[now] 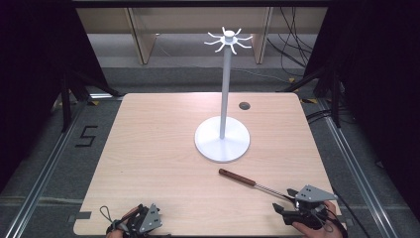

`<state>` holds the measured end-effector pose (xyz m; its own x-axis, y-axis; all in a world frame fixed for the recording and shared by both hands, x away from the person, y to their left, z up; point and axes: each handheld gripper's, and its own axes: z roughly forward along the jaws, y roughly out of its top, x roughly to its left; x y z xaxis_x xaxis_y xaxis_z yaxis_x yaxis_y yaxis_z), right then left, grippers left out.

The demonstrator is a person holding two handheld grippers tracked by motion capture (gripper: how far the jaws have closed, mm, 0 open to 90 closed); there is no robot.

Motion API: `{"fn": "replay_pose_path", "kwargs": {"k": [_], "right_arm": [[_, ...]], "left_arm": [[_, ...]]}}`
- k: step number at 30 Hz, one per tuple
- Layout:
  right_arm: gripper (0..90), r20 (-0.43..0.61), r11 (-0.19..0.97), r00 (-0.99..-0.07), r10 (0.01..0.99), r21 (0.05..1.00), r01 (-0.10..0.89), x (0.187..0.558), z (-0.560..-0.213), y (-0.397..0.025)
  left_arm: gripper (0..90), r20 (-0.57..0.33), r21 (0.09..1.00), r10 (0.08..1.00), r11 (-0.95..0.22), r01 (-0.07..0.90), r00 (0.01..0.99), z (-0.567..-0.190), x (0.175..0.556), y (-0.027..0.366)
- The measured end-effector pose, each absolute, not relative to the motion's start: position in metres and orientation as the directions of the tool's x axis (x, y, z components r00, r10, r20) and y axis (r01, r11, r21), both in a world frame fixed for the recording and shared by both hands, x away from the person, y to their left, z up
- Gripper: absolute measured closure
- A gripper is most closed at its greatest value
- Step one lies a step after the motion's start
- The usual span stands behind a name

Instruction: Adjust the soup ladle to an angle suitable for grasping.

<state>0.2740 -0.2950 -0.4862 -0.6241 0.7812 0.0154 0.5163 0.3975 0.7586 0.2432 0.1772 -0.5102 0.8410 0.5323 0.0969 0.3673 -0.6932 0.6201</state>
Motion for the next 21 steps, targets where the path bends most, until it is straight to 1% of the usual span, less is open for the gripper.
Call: {"fn": "replay_pose_path", "kwargs": {"k": [2, 3, 4, 5, 7, 8, 10, 11, 14, 15, 17, 21], "right_arm": [[27.3, 0.029, 0.398, -0.622, 0.782, 0.746, 0.535, 0.273, -0.487, -0.294], [27.4, 0.033, 0.402, -0.635, 0.772, 0.748, 0.528, 0.274, -0.486, -0.295], [27.4, 0.011, 0.407, -0.631, 0.775, 0.755, 0.513, 0.274, -0.486, -0.294], [27.5, 0.022, 0.403, -0.629, 0.777, 0.751, 0.524, 0.273, -0.485, -0.293], [27.6, 0.000, 0.421, -0.646, 0.764, 0.759, 0.498, 0.274, -0.485, -0.293], [27.6, 0.006, 0.420, -0.659, 0.752, 0.766, 0.487, 0.274, -0.485, -0.292], [27.6, 0.007, 0.420, -0.654, 0.756, 0.762, 0.493, 0.273, -0.485, -0.289], [27.6, -0.012, 0.432, -0.663, 0.749, 0.767, 0.474, 0.274, -0.485, -0.289], [27.5, -0.010, 0.439, -0.669, 0.743, 0.762, 0.476, 0.275, -0.484, -0.287], [27.5, 0.020, 0.420, -0.658, 0.753, 0.755, 0.504, 0.273, -0.484, -0.285], [27.5, -0.002, 0.430, -0.663, 0.749, 0.762, 0.484, 0.276, -0.484, -0.283], [27.1, -0.004, 0.442, -0.672, 0.740, 0.756, 0.483, 0.280, -0.485, -0.275]], "left_arm": [[16.6, 0.097, 0.618, 0.529, -0.696, 0.366, 0.843, -0.510, 0.243, 0.177], [16.6, 0.097, 0.616, 0.528, -0.697, 0.366, 0.844, -0.510, 0.243, 0.177], [16.5, 0.096, 0.616, 0.529, -0.697, 0.367, 0.843, -0.510, 0.243, 0.177], [16.6, 0.096, 0.618, 0.531, -0.695, 0.368, 0.842, -0.510, 0.243, 0.177], [16.6, 0.097, 0.609, 0.527, -0.703, 0.368, 0.844, -0.509, 0.243, 0.177], [16.6, 0.096, 0.600, 0.521, -0.710, 0.368, 0.848, -0.509, 0.244, 0.178], [16.6, 0.102, 0.604, 0.530, -0.705, 0.370, 0.842, -0.509, 0.244, 0.177], [16.6, 0.102, 0.604, 0.525, -0.707, 0.367, 0.845, -0.509, 0.244, 0.177], [16.6, 0.104, 0.602, 0.527, -0.708, 0.368, 0.844, -0.509, 0.244, 0.177], [16.6, 0.104, 0.602, 0.527, -0.708, 0.368, 0.844, -0.509, 0.244, 0.177], [16.6, 0.109, 0.602, 0.519, -0.713, 0.359, 0.848, -0.509, 0.245, 0.177], [16.6, 0.108, 0.601, 0.523, -0.712, 0.363, 0.846, -0.509, 0.245, 0.177]]}}
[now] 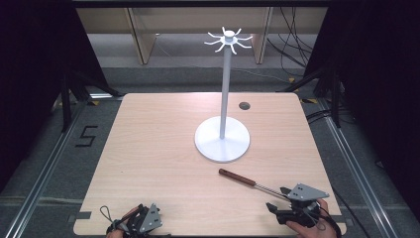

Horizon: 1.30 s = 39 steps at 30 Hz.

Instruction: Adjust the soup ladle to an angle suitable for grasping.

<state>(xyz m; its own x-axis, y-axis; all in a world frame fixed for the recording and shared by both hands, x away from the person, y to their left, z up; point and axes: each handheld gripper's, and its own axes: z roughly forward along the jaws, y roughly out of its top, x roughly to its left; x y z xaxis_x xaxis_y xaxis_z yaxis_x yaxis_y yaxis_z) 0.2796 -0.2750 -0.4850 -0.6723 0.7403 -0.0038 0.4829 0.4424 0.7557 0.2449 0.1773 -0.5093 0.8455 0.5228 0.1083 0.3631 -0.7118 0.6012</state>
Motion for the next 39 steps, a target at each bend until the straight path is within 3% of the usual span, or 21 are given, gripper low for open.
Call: {"fn": "replay_pose_path", "kwargs": {"k": [9, 20, 30, 39], "right_arm": [[31.6, -0.095, 0.559, -0.750, 0.655, 0.729, 0.395, 0.296, -0.471, -0.248], [33.4, -0.084, 0.622, -0.776, 0.625, 0.655, 0.430, 0.327, -0.459, -0.213], [42.2, -0.061, 0.667, -0.780, 0.623, 0.562, 0.489, 0.356, -0.463, -0.187], [48.6, -0.057, 0.739, -0.827, 0.559, 0.488, 0.465, 0.381, -0.473, -0.171]], "left_arm": [[16.6, 0.106, 0.601, 0.524, -0.711, 0.365, 0.845, -0.510, 0.245, 0.177], [16.7, 0.102, 0.601, 0.519, -0.712, 0.363, 0.849, -0.510, 0.245, 0.178], [16.7, 0.103, 0.602, 0.521, -0.711, 0.364, 0.847, -0.510, 0.245, 0.177], [16.6, 0.107, 0.605, 0.523, -0.710, 0.362, 0.846, -0.509, 0.244, 0.178]]}}
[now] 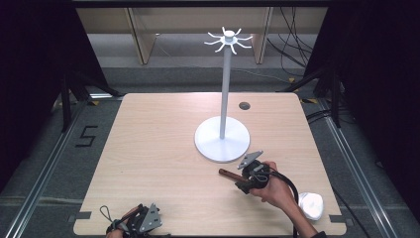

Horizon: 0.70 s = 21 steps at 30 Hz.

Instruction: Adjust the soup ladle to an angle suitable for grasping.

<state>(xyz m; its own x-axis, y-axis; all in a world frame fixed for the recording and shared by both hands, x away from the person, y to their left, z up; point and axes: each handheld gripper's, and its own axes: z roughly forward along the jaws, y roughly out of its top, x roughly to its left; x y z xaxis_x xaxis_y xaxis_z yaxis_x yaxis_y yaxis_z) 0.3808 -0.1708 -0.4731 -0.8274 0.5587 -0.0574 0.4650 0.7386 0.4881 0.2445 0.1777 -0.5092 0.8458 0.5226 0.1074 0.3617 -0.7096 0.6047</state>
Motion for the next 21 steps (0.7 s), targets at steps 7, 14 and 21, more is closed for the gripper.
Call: {"fn": "replay_pose_path", "kwargs": {"k": [7, 14, 21], "right_arm": [[57.8, -0.043, 0.753, -0.828, 0.558, 0.446, 0.484, 0.391, -0.475, -0.163], [63.1, -0.078, 0.788, -0.838, 0.540, 0.398, 0.471, 0.397, -0.478, -0.162], [67.8, -0.052, 0.805, -0.858, 0.511, 0.379, 0.457, 0.400, -0.480, -0.160]], "left_arm": [[16.7, 0.105, 0.601, 0.516, -0.714, 0.359, 0.850, -0.509, 0.245, 0.178], [16.7, 0.109, 0.604, 0.521, -0.711, 0.360, 0.847, -0.510, 0.245, 0.178], [16.7, 0.108, 0.601, 0.513, -0.716, 0.355, 0.852, -0.509, 0.245, 0.178]]}}
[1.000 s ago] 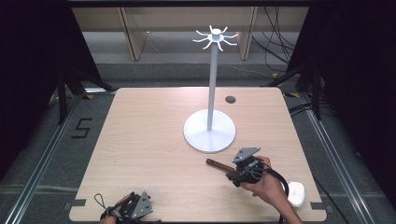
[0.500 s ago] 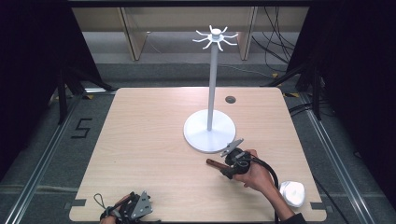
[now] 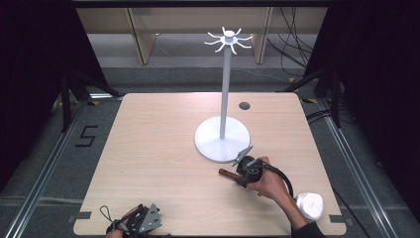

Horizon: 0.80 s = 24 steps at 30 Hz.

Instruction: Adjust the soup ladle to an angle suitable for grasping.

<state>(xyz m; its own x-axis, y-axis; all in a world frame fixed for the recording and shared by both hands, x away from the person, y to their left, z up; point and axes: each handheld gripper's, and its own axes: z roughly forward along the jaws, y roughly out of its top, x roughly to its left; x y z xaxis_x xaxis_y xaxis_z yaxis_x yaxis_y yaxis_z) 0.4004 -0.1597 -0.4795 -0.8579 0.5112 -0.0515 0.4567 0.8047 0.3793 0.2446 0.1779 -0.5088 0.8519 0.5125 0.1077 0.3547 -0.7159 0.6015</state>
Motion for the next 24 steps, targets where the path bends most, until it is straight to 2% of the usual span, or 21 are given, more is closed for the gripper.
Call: {"fn": "replay_pose_path", "kwargs": {"k": [11, 13, 15, 21, 24], "right_arm": [[70.9, -0.068, 0.812, -0.850, 0.522, 0.345, 0.471, 0.4032, -0.4808, -0.1560], [70.9, -0.052, 0.820, -0.864, 0.500, 0.348, 0.454, 0.4047, -0.4808, -0.1557], [70.9, -0.030, 0.809, -0.854, 0.519, 0.342, 0.479, 0.4041, -0.4797, -0.1551], [71.3, -0.031, 0.817, -0.861, 0.508, 0.332, 0.471, 0.4060, -0.4798, -0.1530], [72.0, -0.056, 0.828, -0.861, 0.505, 0.314, 0.465, 0.4055, -0.4794, -0.1498]], "left_arm": [[16.6, 0.106, 0.601, 0.510, -0.717, 0.354, 0.853, -0.5091, 0.2446, 0.1777], [16.7, 0.107, 0.600, 0.511, -0.717, 0.354, 0.853, -0.5091, 0.2444, 0.1779], [16.7, 0.108, 0.601, 0.511, -0.717, 0.353, 0.853, -0.5091, 0.2447, 0.1777], [16.7, 0.106, 0.600, 0.509, -0.717, 0.353, 0.854, -0.5094, 0.2446, 0.1773], [16.7, 0.109, 0.599, 0.512, -0.718, 0.355, 0.852, -0.5095, 0.2448, 0.1774]]}}
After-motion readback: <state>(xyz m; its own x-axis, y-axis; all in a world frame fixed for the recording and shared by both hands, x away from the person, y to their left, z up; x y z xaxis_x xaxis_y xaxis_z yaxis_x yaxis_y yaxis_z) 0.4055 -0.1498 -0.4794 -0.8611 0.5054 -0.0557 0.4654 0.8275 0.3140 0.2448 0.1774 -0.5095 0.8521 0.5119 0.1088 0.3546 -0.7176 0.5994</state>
